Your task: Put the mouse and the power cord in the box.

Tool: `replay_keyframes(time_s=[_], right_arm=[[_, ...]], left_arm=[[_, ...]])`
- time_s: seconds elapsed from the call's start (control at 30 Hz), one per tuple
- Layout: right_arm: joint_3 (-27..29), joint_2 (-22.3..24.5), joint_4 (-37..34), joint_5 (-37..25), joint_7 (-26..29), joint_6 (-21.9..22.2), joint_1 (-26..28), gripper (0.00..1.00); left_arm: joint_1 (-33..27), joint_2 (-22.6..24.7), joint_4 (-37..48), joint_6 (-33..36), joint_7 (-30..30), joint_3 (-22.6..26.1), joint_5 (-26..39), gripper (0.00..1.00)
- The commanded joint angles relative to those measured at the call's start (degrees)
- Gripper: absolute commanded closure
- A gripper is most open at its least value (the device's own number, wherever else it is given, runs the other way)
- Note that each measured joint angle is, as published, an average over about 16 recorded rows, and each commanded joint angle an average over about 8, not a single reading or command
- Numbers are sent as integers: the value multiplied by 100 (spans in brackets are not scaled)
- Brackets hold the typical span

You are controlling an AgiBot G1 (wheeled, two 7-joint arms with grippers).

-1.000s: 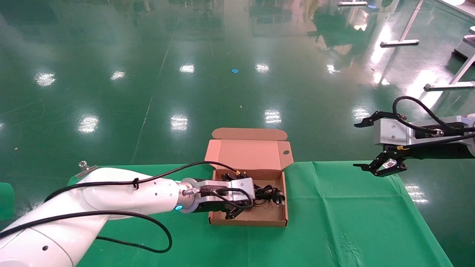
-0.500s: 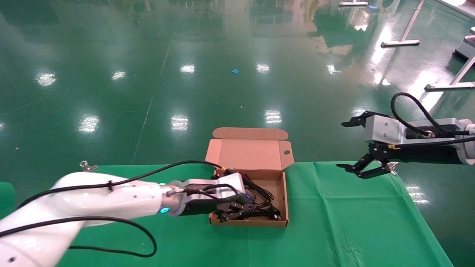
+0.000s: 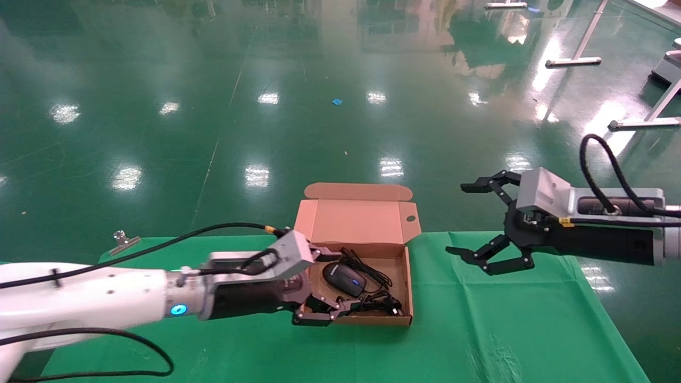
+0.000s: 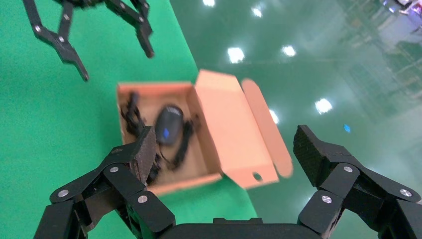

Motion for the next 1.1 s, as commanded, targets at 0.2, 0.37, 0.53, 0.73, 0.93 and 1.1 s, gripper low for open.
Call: replay_keyframes(time_s=[0.2, 0.37, 0.53, 0.73, 0.93, 1.1], right_arm=[[320, 221, 714, 548, 542, -164, -552, 0], [545, 377, 1218, 935, 925, -280, -941, 0], [774, 535, 1730, 1328, 1313, -397, -1336, 0], [1046, 723, 2336, 1794, 1773, -537, -1805, 0], [1321, 914, 2952, 2266, 2240, -678, -2280, 0], [1539, 1064, 3439, 2641, 2610, -790, -2657, 0]], left_arm=[[276, -516, -517, 453, -243, -379, -598, 0], [471, -880, -882, 773, -415, -646, -1020, 0], [669, -1250, -1253, 1098, -589, -917, -1448, 0], [904, -1689, -1692, 1483, -796, -1239, -1956, 0], [1142, -2133, -2138, 1873, -1006, -1565, -2471, 0], [1334, -2492, -2497, 2188, -1175, -1828, -2886, 0]])
